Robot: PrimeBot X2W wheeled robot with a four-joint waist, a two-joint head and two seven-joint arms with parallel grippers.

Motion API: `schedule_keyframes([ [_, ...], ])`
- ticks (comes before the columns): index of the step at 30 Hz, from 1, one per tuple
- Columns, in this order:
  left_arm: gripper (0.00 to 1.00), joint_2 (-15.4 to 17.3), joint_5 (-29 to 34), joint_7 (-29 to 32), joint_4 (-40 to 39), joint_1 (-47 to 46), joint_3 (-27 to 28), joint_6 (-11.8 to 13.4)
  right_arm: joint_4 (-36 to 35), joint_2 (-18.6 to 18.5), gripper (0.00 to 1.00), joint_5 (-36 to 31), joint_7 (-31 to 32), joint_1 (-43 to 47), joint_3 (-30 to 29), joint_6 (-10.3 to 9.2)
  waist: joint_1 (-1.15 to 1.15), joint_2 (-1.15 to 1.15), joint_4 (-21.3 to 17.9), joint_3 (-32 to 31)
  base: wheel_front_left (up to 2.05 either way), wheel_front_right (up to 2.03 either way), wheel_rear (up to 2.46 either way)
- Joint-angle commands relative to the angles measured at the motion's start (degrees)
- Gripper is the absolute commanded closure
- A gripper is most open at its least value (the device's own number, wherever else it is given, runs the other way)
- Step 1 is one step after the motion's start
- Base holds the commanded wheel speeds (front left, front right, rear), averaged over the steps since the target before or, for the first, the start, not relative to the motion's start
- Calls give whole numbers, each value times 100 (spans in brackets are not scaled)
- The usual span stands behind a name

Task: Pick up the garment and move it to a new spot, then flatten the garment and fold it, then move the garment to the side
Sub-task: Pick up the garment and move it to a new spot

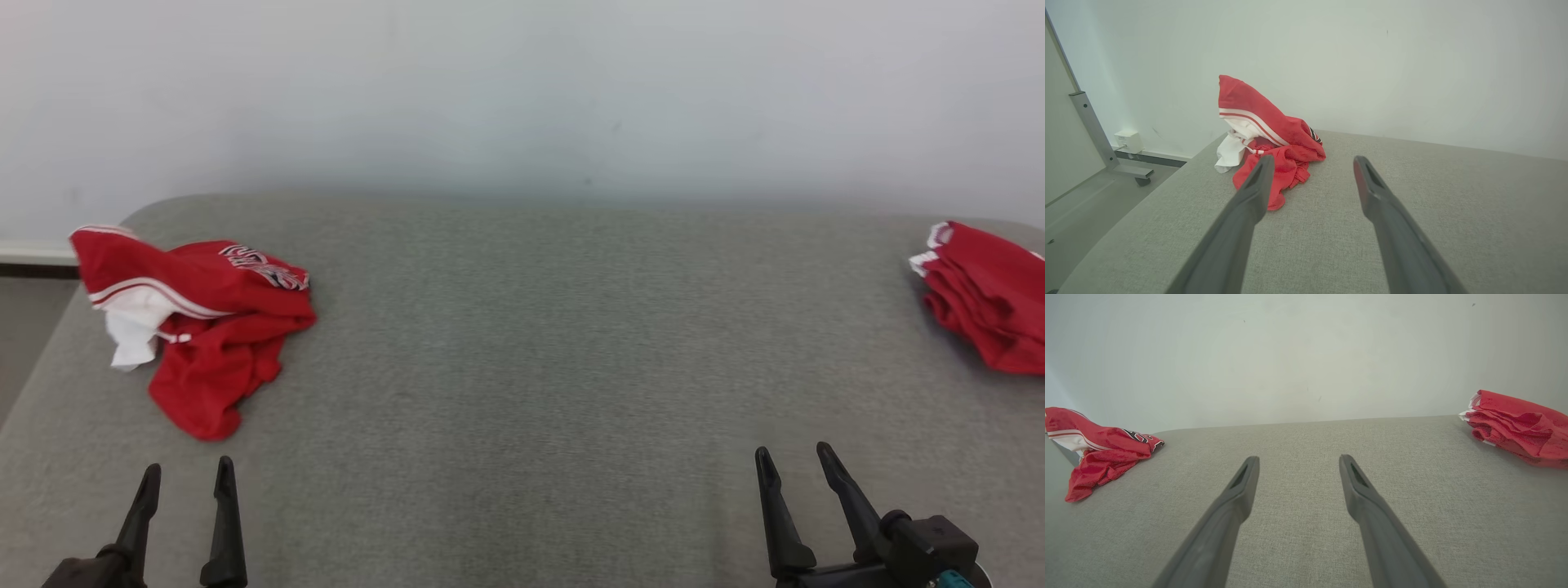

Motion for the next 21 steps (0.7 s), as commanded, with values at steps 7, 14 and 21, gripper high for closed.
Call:
schedule_keyframes([
  [7,0,6,-99,-26,46,-60,-1,48,36,7,0,-40,3,-22,-9,-17,0,0,935,112,0,0,0],
  [14,0,3,-131,-93,138,-52,18,96,40,7,0,-89,34,-81,15,-17,0,0,1535,191,0,0,0],
  [21,0,49,-190,-143,174,5,67,139,53,7,0,-89,32,-105,93,-17,0,0,1907,202,0,0,0],
])
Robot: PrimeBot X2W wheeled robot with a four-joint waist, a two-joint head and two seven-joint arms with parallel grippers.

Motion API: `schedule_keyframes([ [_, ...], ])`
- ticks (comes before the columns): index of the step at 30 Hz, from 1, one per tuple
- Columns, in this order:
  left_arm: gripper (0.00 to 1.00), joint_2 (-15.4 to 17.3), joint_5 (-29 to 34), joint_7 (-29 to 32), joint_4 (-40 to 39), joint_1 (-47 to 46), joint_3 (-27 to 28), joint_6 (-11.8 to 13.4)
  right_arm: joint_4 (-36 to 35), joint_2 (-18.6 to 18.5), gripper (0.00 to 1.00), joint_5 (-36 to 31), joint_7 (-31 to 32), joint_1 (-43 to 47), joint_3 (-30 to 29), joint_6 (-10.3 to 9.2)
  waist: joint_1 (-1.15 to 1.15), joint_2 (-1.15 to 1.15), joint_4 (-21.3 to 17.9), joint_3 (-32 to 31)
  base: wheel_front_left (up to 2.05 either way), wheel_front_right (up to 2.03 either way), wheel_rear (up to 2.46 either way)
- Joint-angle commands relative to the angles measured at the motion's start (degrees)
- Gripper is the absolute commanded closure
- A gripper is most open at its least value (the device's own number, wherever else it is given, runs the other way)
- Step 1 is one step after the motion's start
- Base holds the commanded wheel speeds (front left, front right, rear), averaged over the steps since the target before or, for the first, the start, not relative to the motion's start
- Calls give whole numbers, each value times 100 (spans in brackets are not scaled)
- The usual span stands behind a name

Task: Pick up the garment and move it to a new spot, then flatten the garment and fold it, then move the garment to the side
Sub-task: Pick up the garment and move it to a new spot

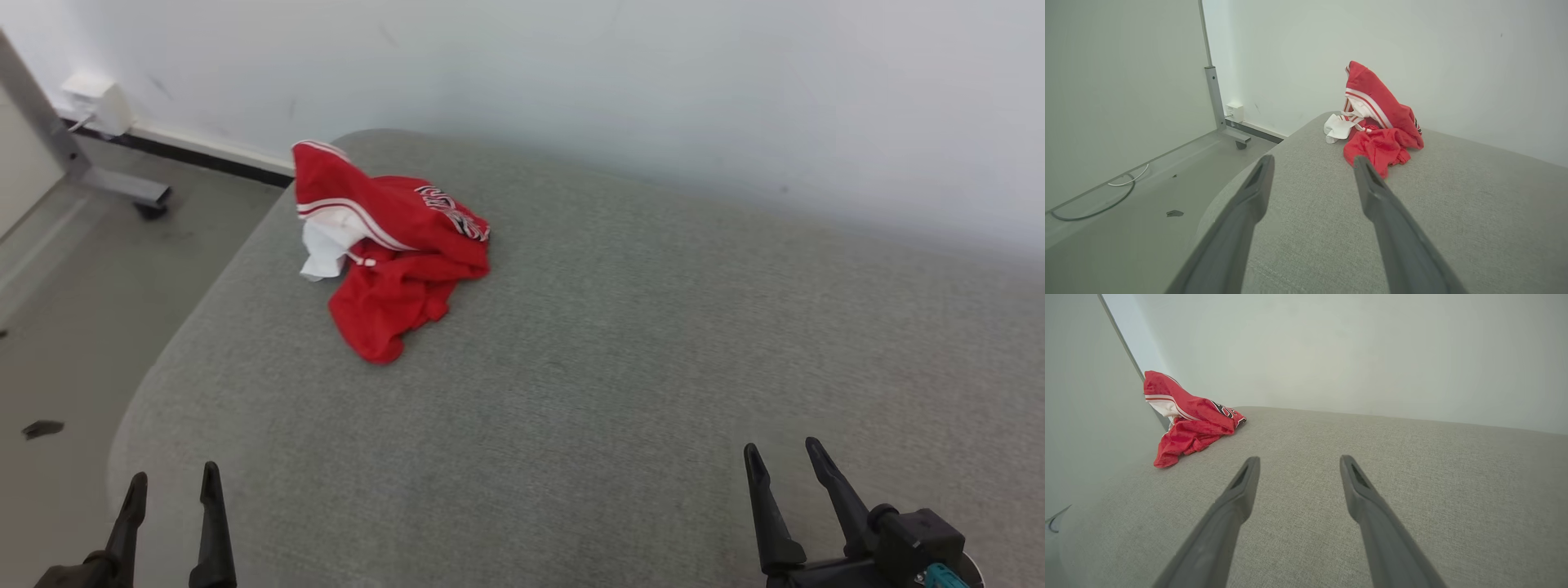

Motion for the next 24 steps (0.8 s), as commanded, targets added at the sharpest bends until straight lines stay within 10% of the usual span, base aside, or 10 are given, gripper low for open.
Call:
schedule_keyframes([
  [1,0,32,-7,-39,7,18,16,10,3,4,0,-27,1,-18,4,-17,0,0,271,42,0,0,0],
  [24,0,154,-274,-185,2,-441,109,36,-100,-39,0,-173,85,-214,-28,-17,0,0,52,378,0,0,0],
])
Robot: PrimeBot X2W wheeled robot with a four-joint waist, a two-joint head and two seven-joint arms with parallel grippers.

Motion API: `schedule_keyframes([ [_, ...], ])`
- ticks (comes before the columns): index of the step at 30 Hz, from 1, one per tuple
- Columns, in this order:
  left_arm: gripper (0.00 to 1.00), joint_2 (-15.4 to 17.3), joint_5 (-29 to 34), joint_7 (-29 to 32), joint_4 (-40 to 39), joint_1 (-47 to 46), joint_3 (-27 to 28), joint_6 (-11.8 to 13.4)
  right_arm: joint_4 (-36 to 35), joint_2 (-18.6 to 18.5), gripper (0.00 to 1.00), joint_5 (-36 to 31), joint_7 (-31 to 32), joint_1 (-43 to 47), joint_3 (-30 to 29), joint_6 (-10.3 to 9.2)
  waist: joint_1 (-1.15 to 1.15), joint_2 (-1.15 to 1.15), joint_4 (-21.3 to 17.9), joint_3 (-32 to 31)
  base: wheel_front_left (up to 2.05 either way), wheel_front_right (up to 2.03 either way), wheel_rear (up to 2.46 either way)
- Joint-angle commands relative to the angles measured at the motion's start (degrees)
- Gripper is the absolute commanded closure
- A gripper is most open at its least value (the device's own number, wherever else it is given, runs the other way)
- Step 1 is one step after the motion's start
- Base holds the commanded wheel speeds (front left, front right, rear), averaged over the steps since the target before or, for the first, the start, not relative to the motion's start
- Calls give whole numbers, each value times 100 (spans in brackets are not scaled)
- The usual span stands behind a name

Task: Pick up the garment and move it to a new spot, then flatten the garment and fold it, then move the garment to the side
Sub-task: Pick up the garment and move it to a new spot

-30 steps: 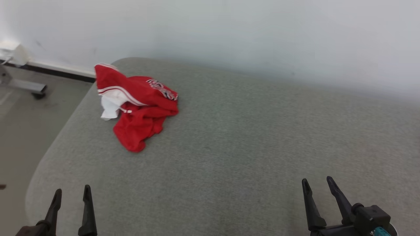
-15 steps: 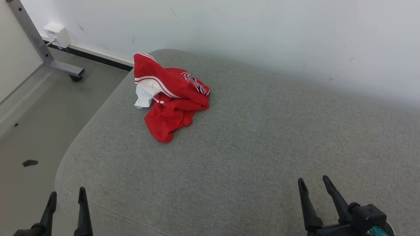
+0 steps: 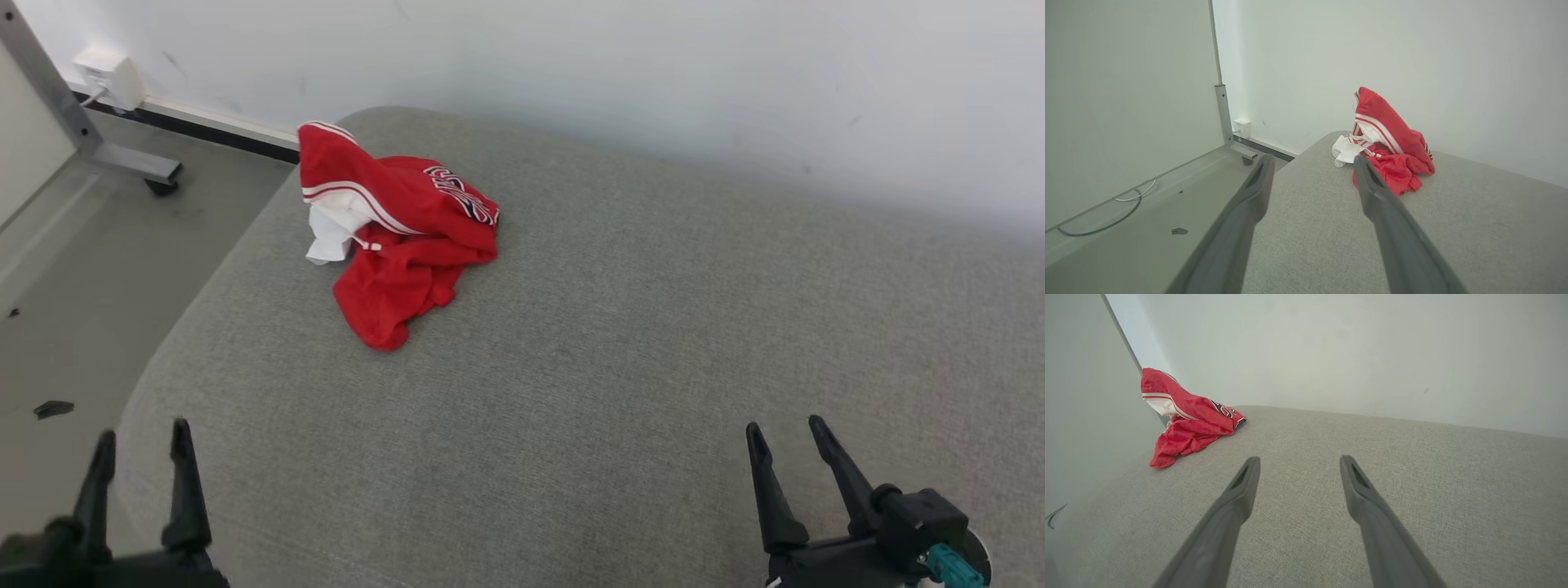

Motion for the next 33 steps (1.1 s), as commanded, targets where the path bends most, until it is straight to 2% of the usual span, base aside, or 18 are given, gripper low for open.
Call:
schedule_keyframes([
  [1,0,50,-91,-41,-15,-229,33,-25,-55,-39,0,-86,25,-76,-36,-17,0,0,-198,200,0,0,0],
  [8,0,433,-219,29,-49,-1441,147,-156,-369,-177,0,-225,166,-380,-186,-17,0,0,-876,917,0,0,0],
  [15,0,978,-379,353,155,-2905,286,-258,-668,-234,0,-270,92,-590,-654,-17,0,0,-1528,1735,0,0,0],
  [17,0,1201,-400,450,377,-3313,339,-304,-728,-226,0,-273,64,-640,-736,-16,0,0,-1675,1943,0,0,0],
  [24,0,1547,-453,612,1040,-4247,251,-439,-738,-190,0,-284,-57,-841,-975,-16,0,0,-2040,2361,0,0,0],
  [33,0,1908,-483,1026,2608,-5067,-100,-594,-611,-157,0,-317,-148,-1123,-974,-17,0,0,-2291,2646,0,0,0],
])
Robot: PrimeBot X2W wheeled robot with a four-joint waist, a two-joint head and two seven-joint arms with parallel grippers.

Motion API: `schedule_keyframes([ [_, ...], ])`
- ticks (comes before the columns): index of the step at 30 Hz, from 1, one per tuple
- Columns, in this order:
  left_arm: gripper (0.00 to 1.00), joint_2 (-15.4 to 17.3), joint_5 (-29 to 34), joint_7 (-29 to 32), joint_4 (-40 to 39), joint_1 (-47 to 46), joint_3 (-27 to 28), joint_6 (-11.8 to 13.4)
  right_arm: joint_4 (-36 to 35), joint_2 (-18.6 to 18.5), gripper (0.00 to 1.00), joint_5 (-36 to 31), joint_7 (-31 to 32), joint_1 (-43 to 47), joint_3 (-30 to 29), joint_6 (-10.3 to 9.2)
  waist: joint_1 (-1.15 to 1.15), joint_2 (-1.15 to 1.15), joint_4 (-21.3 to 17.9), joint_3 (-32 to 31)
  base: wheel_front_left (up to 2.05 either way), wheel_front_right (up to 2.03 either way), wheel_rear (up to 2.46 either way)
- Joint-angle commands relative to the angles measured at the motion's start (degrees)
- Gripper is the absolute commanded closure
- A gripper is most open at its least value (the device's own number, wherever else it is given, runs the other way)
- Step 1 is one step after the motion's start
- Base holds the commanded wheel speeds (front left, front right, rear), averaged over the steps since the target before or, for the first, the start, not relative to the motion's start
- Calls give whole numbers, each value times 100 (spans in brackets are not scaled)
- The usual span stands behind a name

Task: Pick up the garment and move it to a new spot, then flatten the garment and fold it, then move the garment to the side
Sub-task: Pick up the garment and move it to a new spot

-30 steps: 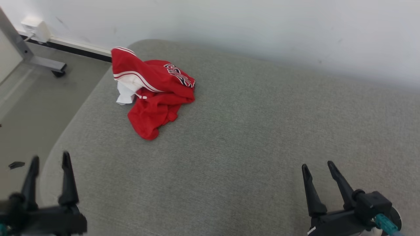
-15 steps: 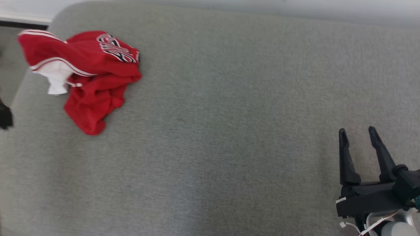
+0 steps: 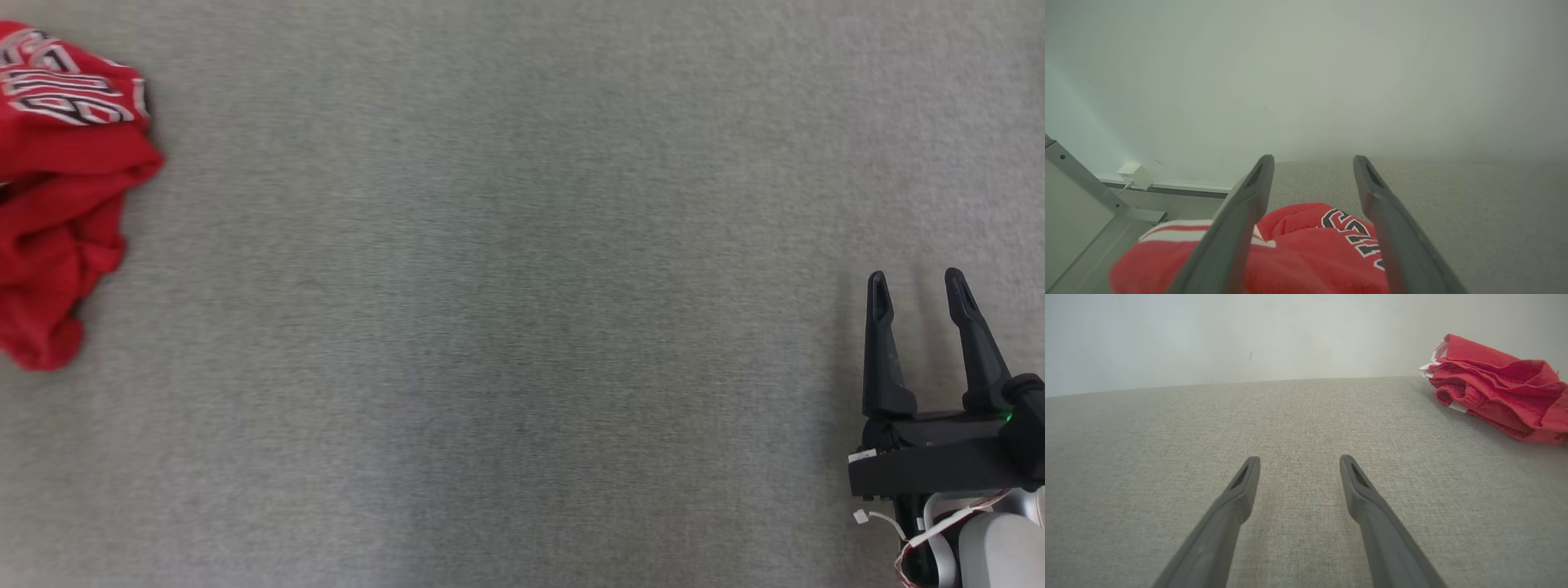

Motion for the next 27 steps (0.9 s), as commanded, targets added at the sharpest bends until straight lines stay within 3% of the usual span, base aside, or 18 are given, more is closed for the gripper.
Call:
schedule_keyframes([
  [1,0,78,9,28,132,-84,-34,-29,4,15,0,-29,-27,-66,2,-17,-1,-1,-270,256,0,0,0],
  [12,0,237,-424,1187,2095,-387,-595,-124,70,30,0,-72,-37,-70,-61,-17,-1,-1,-399,219,0,0,0],
  [17,0,213,-838,1701,2476,-369,-933,-119,62,49,0,-112,-12,-57,-56,-17,-1,-1,-411,114,0,0,0],
  [18,26,222,-918,1754,2519,-357,-990,-119,62,55,0,-124,-8,-54,-52,-17,-1,-1,-414,91,0,0,0],
  [19,60,232,-995,1810,2569,-335,-1045,-120,68,58,0,-132,0,-51,-40,-17,-1,-1,-421,64,0,0,0],
  [20,100,235,-1043,1875,2614,-307,-1110,-120,73,59,0,-133,11,-45,-34,-17,-1,-1,-429,41,0,0,0],
  [22,100,247,-1117,1855,2625,-265,-1237,-120,75,62,0,-131,18,-35,-21,-17,-1,-1,-447,-5,0,0,0],
  [27,100,408,-1086,1091,2497,-453,-1380,-120,118,84,0,-116,1,16,-54,-17,-1,-1,-443,-165,0,0,0],
])
